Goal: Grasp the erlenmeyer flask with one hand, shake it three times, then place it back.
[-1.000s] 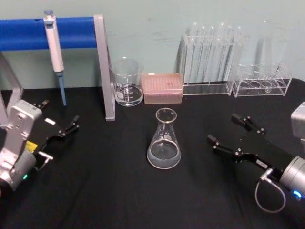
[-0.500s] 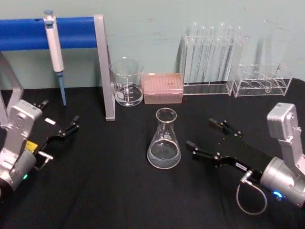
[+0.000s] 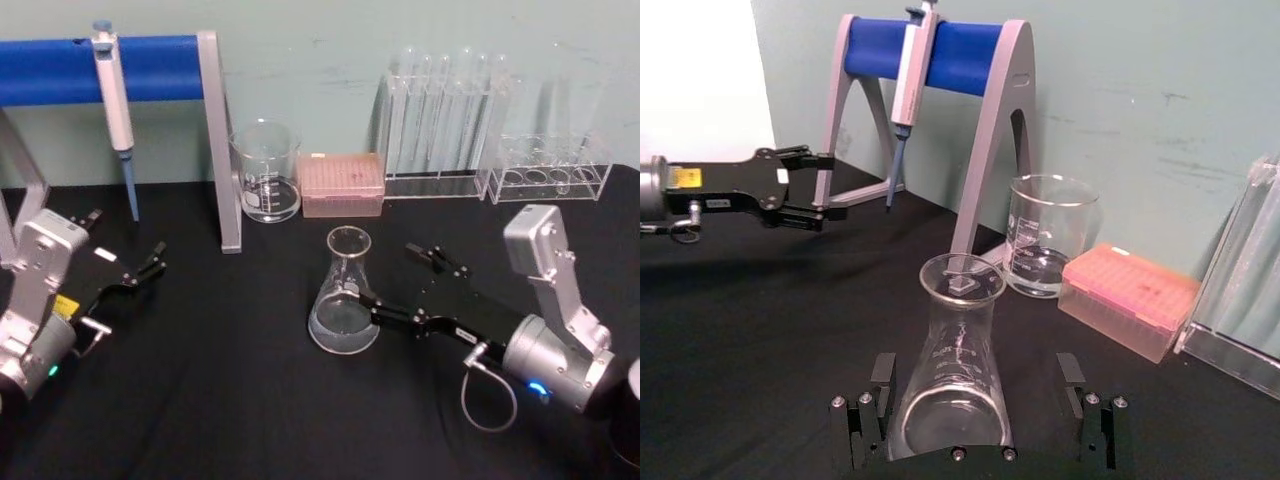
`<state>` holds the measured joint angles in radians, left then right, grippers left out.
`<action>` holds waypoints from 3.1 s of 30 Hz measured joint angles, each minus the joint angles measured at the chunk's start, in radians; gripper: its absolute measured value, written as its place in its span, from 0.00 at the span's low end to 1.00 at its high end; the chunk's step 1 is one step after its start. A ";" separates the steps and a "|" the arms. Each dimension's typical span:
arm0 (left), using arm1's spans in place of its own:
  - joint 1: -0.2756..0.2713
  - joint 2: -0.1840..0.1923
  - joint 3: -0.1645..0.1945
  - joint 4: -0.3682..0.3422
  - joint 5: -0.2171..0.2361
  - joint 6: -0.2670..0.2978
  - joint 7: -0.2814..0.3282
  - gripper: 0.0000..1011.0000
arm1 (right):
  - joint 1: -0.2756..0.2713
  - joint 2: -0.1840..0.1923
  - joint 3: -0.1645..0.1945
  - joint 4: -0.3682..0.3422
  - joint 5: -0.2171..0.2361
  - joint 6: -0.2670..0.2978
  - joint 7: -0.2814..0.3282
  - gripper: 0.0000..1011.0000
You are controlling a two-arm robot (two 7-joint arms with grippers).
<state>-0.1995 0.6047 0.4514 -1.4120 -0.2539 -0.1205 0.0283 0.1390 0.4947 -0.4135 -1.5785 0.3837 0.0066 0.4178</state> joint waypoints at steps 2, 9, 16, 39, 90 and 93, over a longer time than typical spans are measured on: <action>0.000 0.000 0.000 0.000 0.000 0.000 0.000 0.99 | 0.016 -0.017 -0.005 0.024 -0.013 0.005 0.000 0.99; 0.000 0.000 0.000 0.000 0.000 0.000 0.000 0.99 | 0.066 -0.063 -0.017 0.087 -0.043 0.010 0.014 0.99; 0.000 0.000 0.000 0.000 0.000 0.000 0.000 0.99 | 0.097 -0.089 -0.028 0.122 -0.056 0.010 0.032 0.99; 0.000 0.000 0.000 0.000 0.000 0.000 0.000 0.99 | 0.166 -0.155 -0.053 0.209 -0.080 0.003 0.054 0.99; 0.000 0.000 0.000 0.000 0.000 0.000 0.000 0.99 | 0.170 -0.161 -0.057 0.211 -0.088 0.005 0.051 0.45; 0.000 0.000 0.000 0.000 0.000 0.000 0.000 0.99 | 0.170 -0.161 -0.057 0.211 -0.087 0.006 0.051 0.45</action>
<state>-0.1995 0.6047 0.4514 -1.4120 -0.2539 -0.1205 0.0283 0.3093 0.3335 -0.4709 -1.3674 0.2965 0.0123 0.4684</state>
